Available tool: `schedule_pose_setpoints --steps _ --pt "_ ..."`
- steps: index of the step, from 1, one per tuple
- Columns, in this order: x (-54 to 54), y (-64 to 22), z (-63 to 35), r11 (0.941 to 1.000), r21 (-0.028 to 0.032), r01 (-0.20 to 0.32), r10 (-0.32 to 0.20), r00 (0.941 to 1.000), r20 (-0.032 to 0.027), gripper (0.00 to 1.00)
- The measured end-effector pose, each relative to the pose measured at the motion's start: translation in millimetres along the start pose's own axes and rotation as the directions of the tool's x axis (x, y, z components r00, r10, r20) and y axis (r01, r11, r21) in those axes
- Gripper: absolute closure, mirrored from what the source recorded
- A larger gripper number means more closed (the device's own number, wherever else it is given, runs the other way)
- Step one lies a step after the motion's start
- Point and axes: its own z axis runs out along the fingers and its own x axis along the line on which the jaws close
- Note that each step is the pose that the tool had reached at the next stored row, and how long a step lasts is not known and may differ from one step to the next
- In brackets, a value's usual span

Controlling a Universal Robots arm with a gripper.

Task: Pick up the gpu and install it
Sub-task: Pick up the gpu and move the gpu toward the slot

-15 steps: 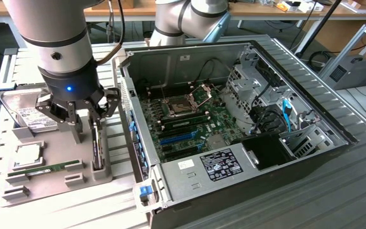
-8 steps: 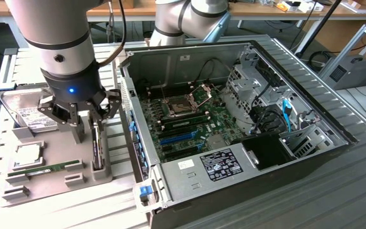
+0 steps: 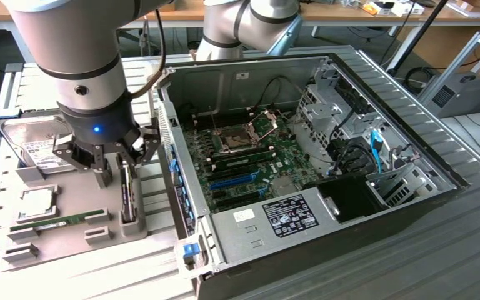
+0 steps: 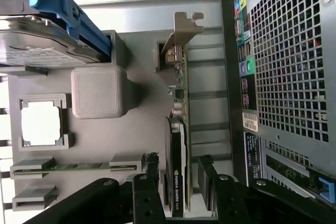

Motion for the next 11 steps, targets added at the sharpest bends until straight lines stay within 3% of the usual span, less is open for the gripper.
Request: schedule_pose_setpoints --steps 6,8,11 --pt "-1.9 -0.1 5.6 1.0000 0.0000 0.000 0.000 1.0000 -0.0002 0.56" --pt "-1.9 -0.4 12.2 1.0000 0.0004 0.000 0.000 1.0000 -0.0006 0.56" --pt "-1.5 -1.2 30.8 1.0000 0.0001 0.000 0.000 1.0000 -0.0003 0.56"
